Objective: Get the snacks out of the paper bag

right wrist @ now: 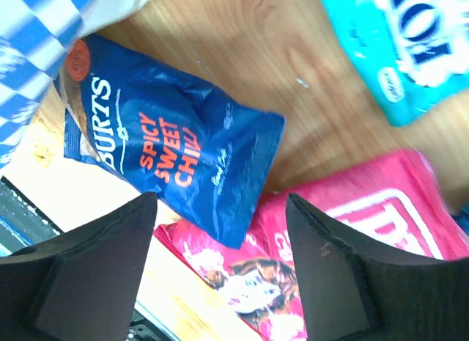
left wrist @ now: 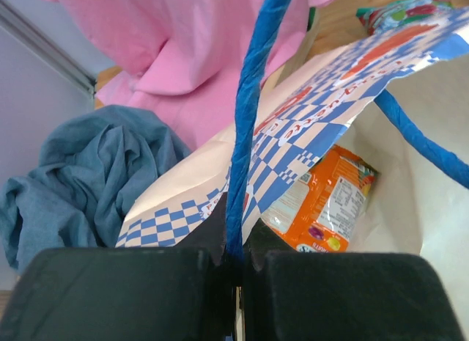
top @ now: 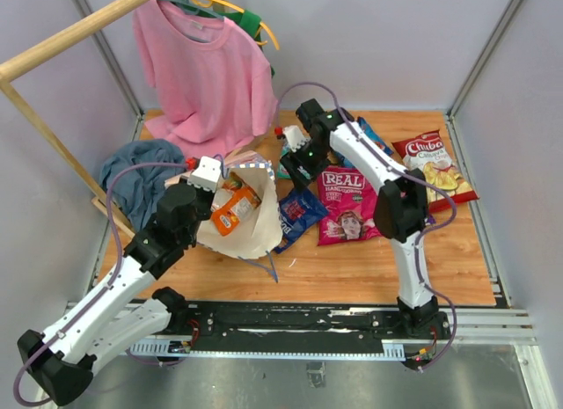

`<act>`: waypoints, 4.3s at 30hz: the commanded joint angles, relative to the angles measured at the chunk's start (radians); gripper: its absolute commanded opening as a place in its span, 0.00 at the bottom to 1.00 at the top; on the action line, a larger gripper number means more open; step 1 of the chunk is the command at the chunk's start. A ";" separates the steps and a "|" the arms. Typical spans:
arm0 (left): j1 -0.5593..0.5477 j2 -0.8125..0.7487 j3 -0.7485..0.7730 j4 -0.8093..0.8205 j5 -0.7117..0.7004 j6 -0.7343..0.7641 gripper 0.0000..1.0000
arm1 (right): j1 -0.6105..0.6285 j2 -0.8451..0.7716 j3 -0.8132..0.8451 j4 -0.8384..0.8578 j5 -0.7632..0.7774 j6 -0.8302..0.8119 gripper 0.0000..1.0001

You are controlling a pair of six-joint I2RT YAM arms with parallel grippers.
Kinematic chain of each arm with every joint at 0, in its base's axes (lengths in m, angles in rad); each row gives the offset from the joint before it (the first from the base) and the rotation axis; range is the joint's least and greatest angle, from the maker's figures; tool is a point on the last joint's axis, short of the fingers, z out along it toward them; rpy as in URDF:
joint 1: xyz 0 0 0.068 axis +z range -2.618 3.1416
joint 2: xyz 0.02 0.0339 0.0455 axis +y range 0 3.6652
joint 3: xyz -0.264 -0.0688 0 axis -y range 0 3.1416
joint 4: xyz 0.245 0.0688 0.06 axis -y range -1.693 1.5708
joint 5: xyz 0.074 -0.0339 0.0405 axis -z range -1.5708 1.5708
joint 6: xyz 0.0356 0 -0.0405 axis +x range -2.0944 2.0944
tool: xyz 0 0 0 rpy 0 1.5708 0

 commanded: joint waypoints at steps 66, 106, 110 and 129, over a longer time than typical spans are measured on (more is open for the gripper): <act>0.011 0.043 0.008 0.038 0.057 -0.036 0.01 | 0.697 -0.419 -0.894 1.217 0.712 0.664 0.91; 0.086 0.060 0.044 -0.089 0.215 -0.161 0.01 | 0.569 -0.087 -0.601 1.056 0.620 0.880 0.98; 0.086 0.063 0.035 -0.076 0.223 -0.164 0.01 | 0.567 -0.071 -0.580 1.030 0.670 0.870 0.98; 0.086 0.058 0.026 -0.066 0.216 -0.160 0.01 | 0.550 0.103 -0.378 0.775 0.764 0.819 0.57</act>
